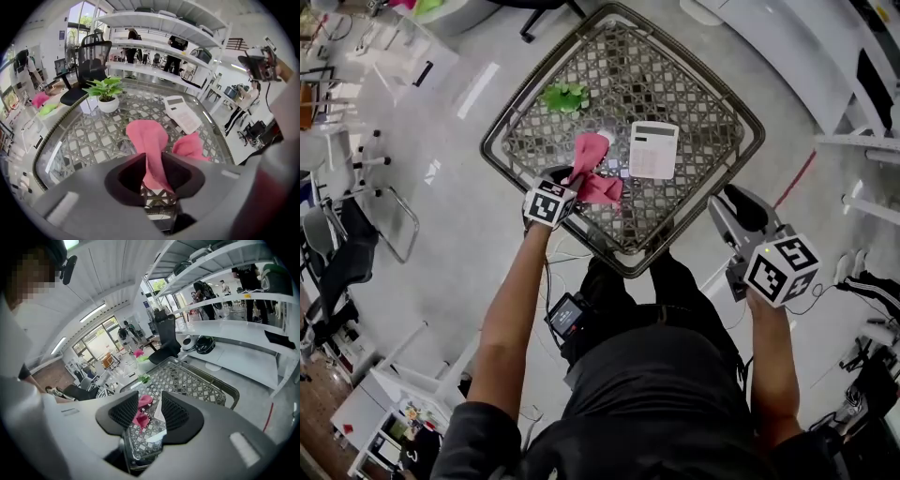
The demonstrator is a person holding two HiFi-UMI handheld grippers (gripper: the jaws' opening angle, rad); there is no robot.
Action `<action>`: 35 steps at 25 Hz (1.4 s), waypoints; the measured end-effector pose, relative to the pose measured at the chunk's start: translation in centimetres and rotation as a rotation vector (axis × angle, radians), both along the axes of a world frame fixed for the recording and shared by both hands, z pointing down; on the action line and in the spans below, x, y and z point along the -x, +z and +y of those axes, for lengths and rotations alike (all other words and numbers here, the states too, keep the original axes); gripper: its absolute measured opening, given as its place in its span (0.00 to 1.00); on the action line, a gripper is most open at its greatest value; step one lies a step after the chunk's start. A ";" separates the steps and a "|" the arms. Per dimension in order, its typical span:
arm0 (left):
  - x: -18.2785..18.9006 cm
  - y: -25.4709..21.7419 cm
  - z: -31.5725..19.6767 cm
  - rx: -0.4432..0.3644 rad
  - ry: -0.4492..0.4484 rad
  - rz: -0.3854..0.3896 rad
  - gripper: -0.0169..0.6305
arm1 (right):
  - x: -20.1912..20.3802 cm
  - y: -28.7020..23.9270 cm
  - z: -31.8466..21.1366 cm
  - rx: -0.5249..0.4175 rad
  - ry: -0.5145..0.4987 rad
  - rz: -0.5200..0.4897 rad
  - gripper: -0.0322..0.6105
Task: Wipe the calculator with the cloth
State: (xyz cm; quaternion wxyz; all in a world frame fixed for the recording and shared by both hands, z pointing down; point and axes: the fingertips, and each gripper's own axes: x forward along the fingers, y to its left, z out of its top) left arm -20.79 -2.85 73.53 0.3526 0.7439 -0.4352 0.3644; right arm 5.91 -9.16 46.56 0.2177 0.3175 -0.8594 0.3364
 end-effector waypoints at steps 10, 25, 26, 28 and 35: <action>0.6 -3.3 1.0 -0.055 -0.008 0.058 0.30 | 1.8 -1.8 0.1 -0.014 -0.032 -0.022 0.29; 3.3 -12.1 0.9 -0.198 -0.070 0.104 0.32 | 3.9 -5.5 -1.8 -0.083 -0.043 -0.056 0.29; 3.5 -12.8 0.9 -0.212 -0.076 0.110 0.32 | 4.1 -5.7 -1.8 -0.085 -0.043 -0.057 0.29; 3.8 -14.4 0.8 -0.237 -0.087 0.123 0.32 | 4.5 -6.0 -1.9 -0.087 -0.044 -0.057 0.29; 4.7 -20.0 -0.1 -0.364 -0.109 0.148 0.32 | 5.6 -6.9 -1.9 -0.139 -0.079 -0.023 0.29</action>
